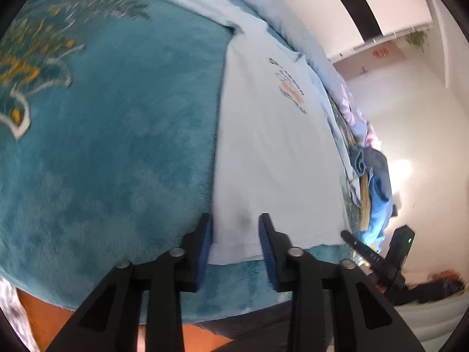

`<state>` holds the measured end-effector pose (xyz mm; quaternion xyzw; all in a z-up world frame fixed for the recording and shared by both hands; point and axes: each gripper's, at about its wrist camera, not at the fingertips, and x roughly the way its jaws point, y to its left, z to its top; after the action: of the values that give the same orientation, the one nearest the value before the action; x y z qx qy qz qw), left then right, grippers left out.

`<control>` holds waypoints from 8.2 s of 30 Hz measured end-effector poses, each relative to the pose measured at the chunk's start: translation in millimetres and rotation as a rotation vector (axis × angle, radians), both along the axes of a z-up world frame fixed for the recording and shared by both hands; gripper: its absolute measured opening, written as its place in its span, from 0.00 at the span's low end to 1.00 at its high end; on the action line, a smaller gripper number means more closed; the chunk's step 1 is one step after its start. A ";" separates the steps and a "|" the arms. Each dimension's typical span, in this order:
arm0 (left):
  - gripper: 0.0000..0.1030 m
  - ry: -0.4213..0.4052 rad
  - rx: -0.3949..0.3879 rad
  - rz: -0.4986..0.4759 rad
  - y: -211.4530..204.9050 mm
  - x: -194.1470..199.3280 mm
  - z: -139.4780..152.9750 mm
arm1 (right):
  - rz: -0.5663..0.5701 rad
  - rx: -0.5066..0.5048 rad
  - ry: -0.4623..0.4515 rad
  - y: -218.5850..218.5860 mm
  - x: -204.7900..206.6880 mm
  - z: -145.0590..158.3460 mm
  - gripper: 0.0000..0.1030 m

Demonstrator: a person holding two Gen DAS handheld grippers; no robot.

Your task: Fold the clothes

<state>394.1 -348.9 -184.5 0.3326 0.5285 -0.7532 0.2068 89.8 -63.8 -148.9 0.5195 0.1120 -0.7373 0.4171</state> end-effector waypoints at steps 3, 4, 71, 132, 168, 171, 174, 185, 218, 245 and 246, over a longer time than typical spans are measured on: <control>0.09 -0.052 -0.039 0.002 4.3 -3.2 1.4 | -0.005 -0.005 -0.003 0.2 0.3 1.3 0.06; 0.06 -0.056 -0.052 0.000 6.5 -5.0 3.2 | -0.004 -0.005 -0.002 0.5 0.6 2.1 0.06; 1.00 -0.422 -0.599 -0.040 -2.0 -32.6 30.0 | -0.071 0.147 0.205 -27.2 -170.8 68.1 0.04; 1.00 -0.479 -0.577 0.234 -95.5 64.9 36.6 | 0.295 0.057 0.275 -269.0 -16.2 57.9 0.74; 1.00 -0.592 -0.579 0.105 -220.3 -191.8 11.4 | -0.046 0.166 0.324 -243.9 -161.0 -7.3 0.74; 1.00 -0.550 -0.574 0.111 -216.7 -186.8 18.1 | -0.031 0.141 0.316 -241.1 -157.7 -0.5 0.74; 1.00 -0.478 -0.581 0.118 -205.1 -173.0 31.8 | -0.006 0.108 0.338 -232.3 -143.1 13.9 0.74; 1.00 -0.413 -0.559 0.322 -164.9 -20.6 55.0 | 0.242 0.003 0.217 -204.1 -26.5 25.2 0.77; 0.04 -0.256 -0.301 0.503 -292.7 150.1 30.1 | 0.315 0.046 0.113 -217.0 38.3 13.4 0.79; 0.02 0.257 -0.404 0.103 -255.9 -79.4 196.0 | 0.255 -0.023 0.057 -197.3 10.2 11.0 0.79; 0.02 0.269 -0.407 0.058 -248.8 -105.6 200.7 | 0.252 -0.028 0.056 -195.4 8.3 11.3 0.79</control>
<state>288.5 -597.7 16.3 0.1655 0.3979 -0.8754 0.2189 98.1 -259.3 -137.6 0.4745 0.1778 -0.6948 0.5104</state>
